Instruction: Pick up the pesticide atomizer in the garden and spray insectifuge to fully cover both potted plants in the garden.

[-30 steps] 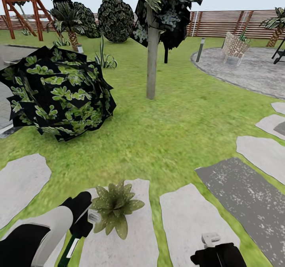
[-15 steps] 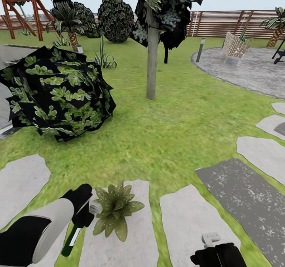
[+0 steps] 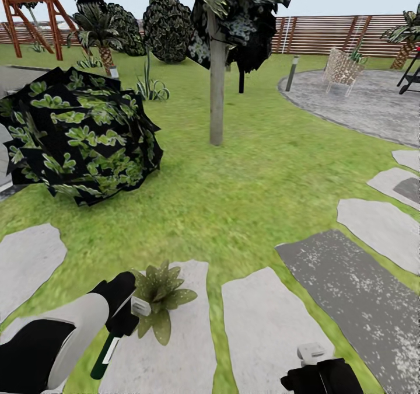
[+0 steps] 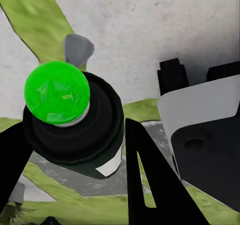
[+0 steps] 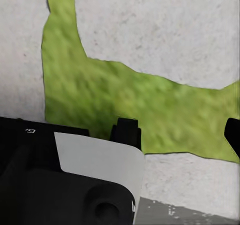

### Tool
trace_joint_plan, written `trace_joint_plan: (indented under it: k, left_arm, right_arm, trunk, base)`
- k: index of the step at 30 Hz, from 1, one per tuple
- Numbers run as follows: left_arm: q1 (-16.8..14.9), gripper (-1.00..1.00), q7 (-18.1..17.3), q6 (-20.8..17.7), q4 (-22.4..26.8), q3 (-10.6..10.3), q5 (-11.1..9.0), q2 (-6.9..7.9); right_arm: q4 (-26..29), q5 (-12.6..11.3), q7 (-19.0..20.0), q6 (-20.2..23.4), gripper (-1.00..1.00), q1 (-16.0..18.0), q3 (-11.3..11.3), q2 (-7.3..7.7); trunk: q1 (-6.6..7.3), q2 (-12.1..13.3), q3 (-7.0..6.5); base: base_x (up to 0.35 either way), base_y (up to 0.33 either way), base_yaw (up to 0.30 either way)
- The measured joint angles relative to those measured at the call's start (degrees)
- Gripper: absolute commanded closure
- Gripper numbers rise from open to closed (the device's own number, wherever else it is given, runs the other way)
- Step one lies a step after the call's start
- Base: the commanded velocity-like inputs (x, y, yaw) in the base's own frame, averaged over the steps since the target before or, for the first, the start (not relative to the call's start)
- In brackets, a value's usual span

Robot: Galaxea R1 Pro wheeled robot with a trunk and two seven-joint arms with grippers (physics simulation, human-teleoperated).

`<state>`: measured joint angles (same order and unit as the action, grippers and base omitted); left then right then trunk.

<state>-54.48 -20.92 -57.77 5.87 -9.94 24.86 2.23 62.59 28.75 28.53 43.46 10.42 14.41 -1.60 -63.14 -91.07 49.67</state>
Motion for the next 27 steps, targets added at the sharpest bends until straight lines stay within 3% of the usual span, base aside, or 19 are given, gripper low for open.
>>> trace_joint_plan:
  k: [6, 11, 19, 27]
  left_arm:
    - [0.00, 1.00, -0.02, 0.00, 0.00, -0.02, 0.01, -0.02]
    - [0.02, 1.00, -0.06, -0.01, 0.02, -0.01, -0.04, -0.04]
    - [0.02, 1.00, -0.06, -0.01, 0.00, 0.06, -0.05, -0.02]
    - [0.01, 1.00, -0.06, -0.03, 0.02, 0.17, -0.05, -0.03]
  right_arm:
    - [0.00, 0.00, 0.00, 0.01, -1.00, 0.00, 0.00, 0.00]
    - [0.01, 0.00, -0.01, 0.05, -1.00, 0.01, 0.01, -0.01]
    - [0.02, 0.00, -0.01, 0.03, -1.00, 0.01, 0.01, -0.02]
    - [0.00, 0.00, -0.01, 0.04, -1.00, 0.01, 0.00, -0.04]
  trunk:
    - [-0.01, 0.00, 0.00]
    - [0.01, 0.00, 0.16]
    - [0.02, 0.00, 0.66]
    - [0.04, -0.01, 1.17]
  base:
    - [-0.223, -0.040, 0.000]
    - [-0.102, -0.255, 0.135]
    - [0.081, -0.324, 0.192]
    - [0.257, -0.177, 0.193]
